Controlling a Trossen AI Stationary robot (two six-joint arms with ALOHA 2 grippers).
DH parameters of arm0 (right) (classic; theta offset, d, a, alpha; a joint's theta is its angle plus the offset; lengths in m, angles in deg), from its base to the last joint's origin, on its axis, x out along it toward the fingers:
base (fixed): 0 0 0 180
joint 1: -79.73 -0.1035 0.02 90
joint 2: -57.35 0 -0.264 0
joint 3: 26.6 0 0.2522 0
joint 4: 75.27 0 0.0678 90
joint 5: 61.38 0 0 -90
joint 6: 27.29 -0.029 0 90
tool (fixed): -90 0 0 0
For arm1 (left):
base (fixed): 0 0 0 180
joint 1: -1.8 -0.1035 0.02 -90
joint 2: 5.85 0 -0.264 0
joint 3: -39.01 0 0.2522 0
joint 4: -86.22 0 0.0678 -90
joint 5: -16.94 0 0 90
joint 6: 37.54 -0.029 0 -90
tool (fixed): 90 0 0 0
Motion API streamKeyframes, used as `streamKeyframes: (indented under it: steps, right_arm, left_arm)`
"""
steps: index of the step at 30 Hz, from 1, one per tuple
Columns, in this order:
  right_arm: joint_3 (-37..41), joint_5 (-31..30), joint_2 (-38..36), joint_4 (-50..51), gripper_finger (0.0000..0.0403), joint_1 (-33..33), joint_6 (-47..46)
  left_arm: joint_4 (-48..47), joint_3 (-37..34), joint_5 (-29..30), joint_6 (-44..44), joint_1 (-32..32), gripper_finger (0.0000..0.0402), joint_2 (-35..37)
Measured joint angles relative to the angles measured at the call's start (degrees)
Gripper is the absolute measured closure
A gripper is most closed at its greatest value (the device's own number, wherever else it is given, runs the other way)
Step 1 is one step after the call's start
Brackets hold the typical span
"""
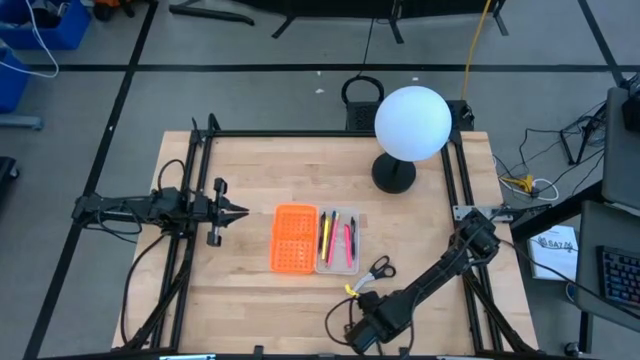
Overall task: Pick & place school supplies into a supply box
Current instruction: Put the black pen into the orange supply box
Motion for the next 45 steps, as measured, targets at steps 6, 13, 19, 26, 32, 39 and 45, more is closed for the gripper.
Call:
streamKeyframes:
  steps: [6,13,19,26,32,39,45]
  right_arm:
    - [1.5,0.0,-0.2,-2.8,0.0383,0.2,1.7]
    - [1.7,-5.2,-4.6,-4.2,0.0383,1.2,3.1]
    - [2.1,-27.0,-13.8,-1.9,0.0383,2.1,4.0]
    - [1.9,-38.2,-20.7,0.2,0.0383,7.1,7.8]
    - [1.8,-31.8,-22.0,-0.7,0.0383,18.6,19.4]
    - [1.8,-22.3,-21.3,-1.0,0.0383,30.6,29.8]
    - [2.1,-15.7,-18.8,-3.2,0.0383,34.4,32.8]
  left_arm:
    - [-1.5,0.0,0.0,0.0,0.0,0.0360,0.0]
    - [-3.2,0.0,0.0,2.2,0.0,0.0360,0.0]
    - [-3.8,0.0,0.0,3.5,0.0,0.0360,0.0]
    - [-4.5,0.0,-0.1,3.6,0.0,0.0360,0.0]
    - [-4.7,0.0,-0.1,3.6,0.0,0.0360,0.0]
    - [-4.7,0.0,-0.1,3.2,0.0,0.0360,0.0]
    - [-5.1,0.0,-0.1,2.9,0.0,0.0360,0.0]
